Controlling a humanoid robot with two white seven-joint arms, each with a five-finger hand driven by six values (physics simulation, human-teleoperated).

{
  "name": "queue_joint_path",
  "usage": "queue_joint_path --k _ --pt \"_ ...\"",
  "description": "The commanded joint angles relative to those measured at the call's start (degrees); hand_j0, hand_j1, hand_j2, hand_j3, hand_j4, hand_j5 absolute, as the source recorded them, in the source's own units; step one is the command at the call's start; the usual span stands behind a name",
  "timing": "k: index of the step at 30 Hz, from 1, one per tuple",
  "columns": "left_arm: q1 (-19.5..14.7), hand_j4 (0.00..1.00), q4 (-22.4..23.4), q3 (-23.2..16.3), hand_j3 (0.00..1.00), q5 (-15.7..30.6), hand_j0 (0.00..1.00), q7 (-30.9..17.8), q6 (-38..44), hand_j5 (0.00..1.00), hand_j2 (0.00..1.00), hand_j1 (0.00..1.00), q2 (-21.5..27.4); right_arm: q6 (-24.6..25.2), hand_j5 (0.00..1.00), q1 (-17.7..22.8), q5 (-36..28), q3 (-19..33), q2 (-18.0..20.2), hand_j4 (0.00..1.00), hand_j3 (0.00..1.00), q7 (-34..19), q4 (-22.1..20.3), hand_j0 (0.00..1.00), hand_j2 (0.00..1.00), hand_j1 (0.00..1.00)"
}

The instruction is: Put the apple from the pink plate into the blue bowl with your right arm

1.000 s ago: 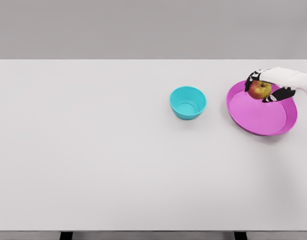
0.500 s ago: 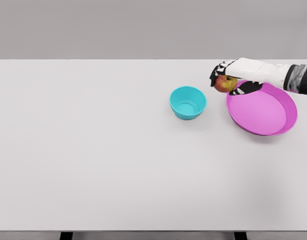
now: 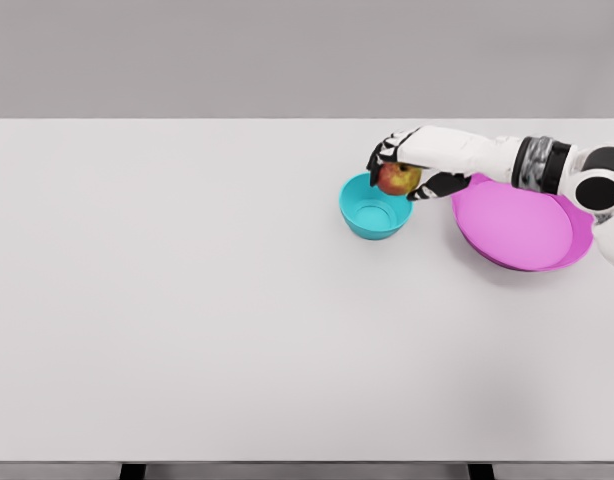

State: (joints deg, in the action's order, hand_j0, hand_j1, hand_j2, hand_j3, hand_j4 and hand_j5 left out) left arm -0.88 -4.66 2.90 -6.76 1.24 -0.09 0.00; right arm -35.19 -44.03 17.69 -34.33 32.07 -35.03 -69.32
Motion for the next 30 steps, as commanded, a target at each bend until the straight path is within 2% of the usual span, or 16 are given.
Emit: queue_joint_path --k 1,14,15,16,17,27,30 --pt "0.00 1.00 0.00 0.00 1.00 0.00 1.00 -0.01 0.00 1.00 1.00 1.00 0.00 0.19 0.48 0.00 -0.20 -0.65 -0.86 0.48 0.48 0.03 0.14 0.48 0.48 0.48" --pt "0.00 1.00 0.00 0.00 1.00 0.00 1.00 -0.01 0.00 1.00 1.00 1.00 0.00 0.19 0.48 -0.09 1.12 -1.79 -1.66 0.48 0.48 0.03 1.82 0.48 0.48 0.48" --pt "0.00 1.00 0.00 0.00 1.00 0.00 1.00 -0.01 0.00 1.00 1.00 1.00 0.00 0.19 0.56 -0.09 1.12 -1.79 -1.66 0.56 0.56 0.03 1.82 0.56 0.56 0.56" --pt "0.00 1.00 0.00 0.00 1.00 0.00 1.00 -0.01 0.00 1.00 1.00 1.00 0.00 0.19 0.89 -0.09 1.12 -1.79 -1.66 0.89 0.89 0.03 1.82 0.89 0.89 0.89" --pt "0.00 1.00 0.00 0.00 1.00 0.00 1.00 -0.01 0.00 1.00 1.00 1.00 0.00 0.19 1.00 -0.09 1.12 -1.79 -1.66 1.00 1.00 0.03 1.64 1.00 1.00 1.00" --pt "0.00 1.00 0.00 0.00 1.00 0.00 1.00 -0.01 0.00 1.00 1.00 1.00 0.00 0.19 1.00 -0.97 1.12 -1.71 -1.39 1.00 1.00 0.03 0.67 1.00 1.00 1.00" --pt "0.00 1.00 0.00 0.00 1.00 0.00 1.00 -0.01 0.00 1.00 1.00 1.00 0.00 0.19 1.00 -0.79 0.95 2.59 0.36 1.00 1.00 0.03 -4.42 1.00 1.00 1.00"
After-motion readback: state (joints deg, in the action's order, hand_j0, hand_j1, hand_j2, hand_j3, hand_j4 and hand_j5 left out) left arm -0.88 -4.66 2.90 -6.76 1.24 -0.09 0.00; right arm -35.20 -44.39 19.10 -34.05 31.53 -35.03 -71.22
